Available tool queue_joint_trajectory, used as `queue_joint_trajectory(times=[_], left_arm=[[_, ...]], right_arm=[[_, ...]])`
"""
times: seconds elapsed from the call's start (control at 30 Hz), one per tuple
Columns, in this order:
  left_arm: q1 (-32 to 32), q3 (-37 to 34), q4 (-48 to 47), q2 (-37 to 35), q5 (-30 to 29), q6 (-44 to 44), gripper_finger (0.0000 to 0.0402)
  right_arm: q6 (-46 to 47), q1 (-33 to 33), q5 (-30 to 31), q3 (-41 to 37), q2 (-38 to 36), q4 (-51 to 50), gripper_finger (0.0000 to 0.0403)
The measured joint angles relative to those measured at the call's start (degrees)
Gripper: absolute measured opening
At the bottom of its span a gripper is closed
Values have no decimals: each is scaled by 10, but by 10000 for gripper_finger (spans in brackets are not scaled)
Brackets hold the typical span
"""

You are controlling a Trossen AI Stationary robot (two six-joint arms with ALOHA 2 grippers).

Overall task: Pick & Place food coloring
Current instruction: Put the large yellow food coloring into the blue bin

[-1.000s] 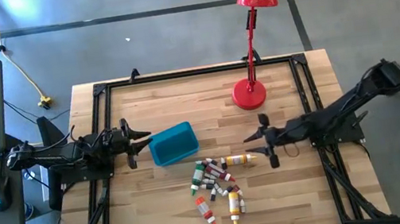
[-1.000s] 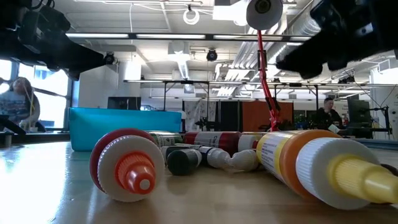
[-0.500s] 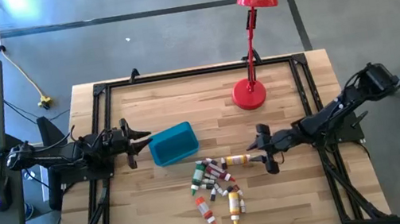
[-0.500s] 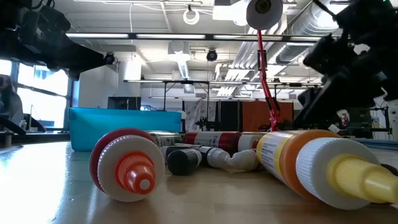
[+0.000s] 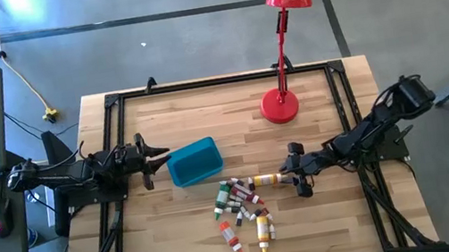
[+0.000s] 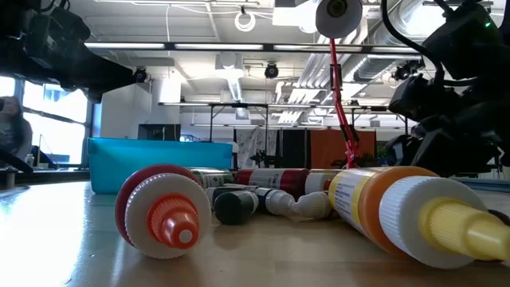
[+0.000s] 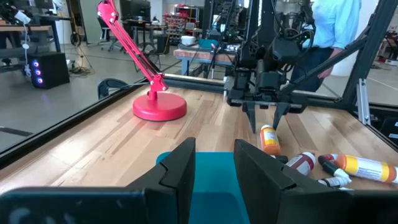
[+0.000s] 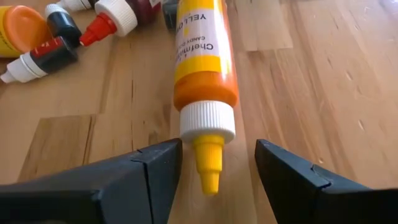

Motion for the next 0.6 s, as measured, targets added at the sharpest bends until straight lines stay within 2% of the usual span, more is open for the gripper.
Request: queue_joint_trajectory(times=[0.6], left_arm=[[0, 0, 0, 0, 0, 0, 107]], right_arm=[[-2, 0, -15, -1, 2, 36, 199]])
